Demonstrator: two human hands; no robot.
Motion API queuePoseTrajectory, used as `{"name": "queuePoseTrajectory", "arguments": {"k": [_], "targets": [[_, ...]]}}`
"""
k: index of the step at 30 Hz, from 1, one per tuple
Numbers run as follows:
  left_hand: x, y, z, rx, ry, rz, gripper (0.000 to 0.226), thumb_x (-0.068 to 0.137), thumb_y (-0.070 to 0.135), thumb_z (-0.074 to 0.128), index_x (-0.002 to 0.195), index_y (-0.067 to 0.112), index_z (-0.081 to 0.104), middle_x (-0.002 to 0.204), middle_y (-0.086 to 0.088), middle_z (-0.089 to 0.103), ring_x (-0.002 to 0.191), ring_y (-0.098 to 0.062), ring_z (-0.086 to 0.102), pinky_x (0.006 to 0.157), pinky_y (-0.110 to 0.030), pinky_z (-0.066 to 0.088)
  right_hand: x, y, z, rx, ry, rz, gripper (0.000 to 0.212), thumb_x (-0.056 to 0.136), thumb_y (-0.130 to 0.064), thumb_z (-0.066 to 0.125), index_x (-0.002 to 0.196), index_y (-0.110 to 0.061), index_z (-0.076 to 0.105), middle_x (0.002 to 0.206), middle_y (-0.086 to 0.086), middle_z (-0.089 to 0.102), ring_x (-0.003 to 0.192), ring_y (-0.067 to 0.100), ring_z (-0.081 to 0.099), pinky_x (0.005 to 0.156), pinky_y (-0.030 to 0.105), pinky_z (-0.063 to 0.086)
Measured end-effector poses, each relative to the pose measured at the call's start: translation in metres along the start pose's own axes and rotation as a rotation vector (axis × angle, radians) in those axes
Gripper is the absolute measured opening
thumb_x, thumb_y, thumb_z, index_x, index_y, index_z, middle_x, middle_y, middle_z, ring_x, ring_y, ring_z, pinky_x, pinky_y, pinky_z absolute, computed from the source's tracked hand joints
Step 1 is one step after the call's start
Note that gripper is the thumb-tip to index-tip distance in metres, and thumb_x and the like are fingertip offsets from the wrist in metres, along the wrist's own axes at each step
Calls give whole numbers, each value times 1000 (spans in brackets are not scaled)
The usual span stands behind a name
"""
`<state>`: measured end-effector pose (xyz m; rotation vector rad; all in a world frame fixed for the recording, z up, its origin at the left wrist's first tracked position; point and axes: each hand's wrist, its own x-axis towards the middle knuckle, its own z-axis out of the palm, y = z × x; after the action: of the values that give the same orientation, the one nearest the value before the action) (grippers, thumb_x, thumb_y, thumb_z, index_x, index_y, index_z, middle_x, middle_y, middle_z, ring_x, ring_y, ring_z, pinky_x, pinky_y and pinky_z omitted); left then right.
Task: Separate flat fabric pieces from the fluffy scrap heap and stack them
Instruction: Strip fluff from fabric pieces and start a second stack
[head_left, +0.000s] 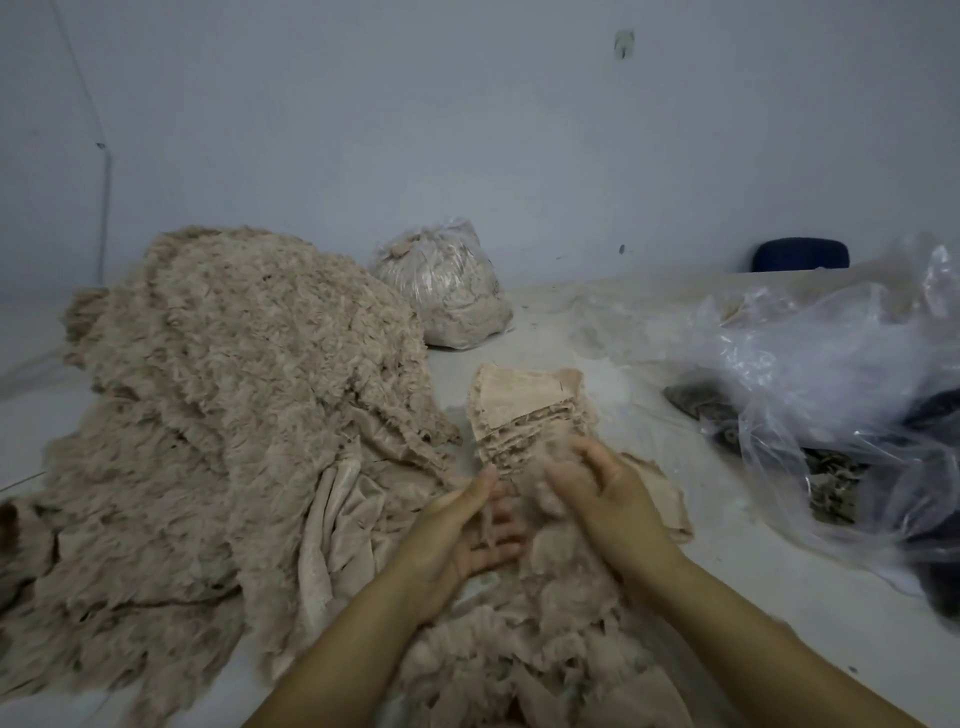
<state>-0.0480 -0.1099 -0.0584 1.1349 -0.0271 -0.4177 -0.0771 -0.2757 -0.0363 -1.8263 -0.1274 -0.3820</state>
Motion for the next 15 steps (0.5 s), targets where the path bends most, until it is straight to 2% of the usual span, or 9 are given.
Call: {"name": "queuePoseTrajectory", "arguments": {"k": [2,4,5,7,8,9,11,13,15], "targets": [[-4,0,4,-38,-93,-18,37,75,31,67,99,3,71,100,-20,70,86,-28,69,72,-37,59,-4,-2,10,-134,-278,-29,35,96,-30,53,124,-47,41,121,-35,44,106,-20,45,83,-5,33],[-4,1,5,-114,-44,6,30,78,18,65,99,-4,69,97,-24,70,86,-29,70,68,-35,58,-8,-1,18,-17,-461,26,46,99,-25,47,138,-43,30,131,-29,44,115,-19,42,93,-1,32],[-2,2,3,-150,3,12,28,82,14,62,100,-7,66,93,-25,70,82,-30,71,65,-33,58,-10,0,19,42,-445,23,44,100,-20,45,138,-40,34,130,-24,52,114,-18,46,93,1,34],[0,4,-1,-218,40,-10,27,91,11,52,107,-8,62,98,-26,69,88,-32,70,70,-38,57,-10,1,19,133,-197,32,33,99,-16,48,126,-34,49,105,-14,71,94,-10,61,81,7,45],[1,5,-4,-245,33,-37,31,93,14,49,112,-8,61,105,-26,68,96,-34,67,78,-41,55,-7,3,18,170,-71,72,28,96,-17,53,122,-29,54,94,-7,72,83,-2,65,73,13,50],[2,6,-6,-268,15,-68,34,93,17,47,114,-7,61,112,-26,66,103,-35,65,85,-44,52,-5,4,16,149,-19,121,26,93,-20,58,119,-24,56,90,-3,69,77,4,65,69,17,52],[1,9,-7,-272,-21,-100,40,92,25,47,110,-5,66,113,-25,65,103,-34,65,85,-43,51,-4,8,17,62,-123,199,22,87,-27,67,106,-19,61,83,-3,64,70,6,61,62,17,50],[-1,11,-6,-232,-18,-50,38,90,28,52,99,-3,72,106,-24,68,95,-31,69,76,-39,55,-6,15,23,126,-224,244,17,86,-26,69,86,-12,59,63,-7,58,54,6,52,50,16,41],[1,8,-4,-106,71,86,30,85,25,60,95,-1,70,95,-20,72,85,-29,71,66,-32,57,-6,18,26,144,-153,201,19,90,-22,64,78,-12,54,54,-6,51,49,7,45,46,17,36]]}}
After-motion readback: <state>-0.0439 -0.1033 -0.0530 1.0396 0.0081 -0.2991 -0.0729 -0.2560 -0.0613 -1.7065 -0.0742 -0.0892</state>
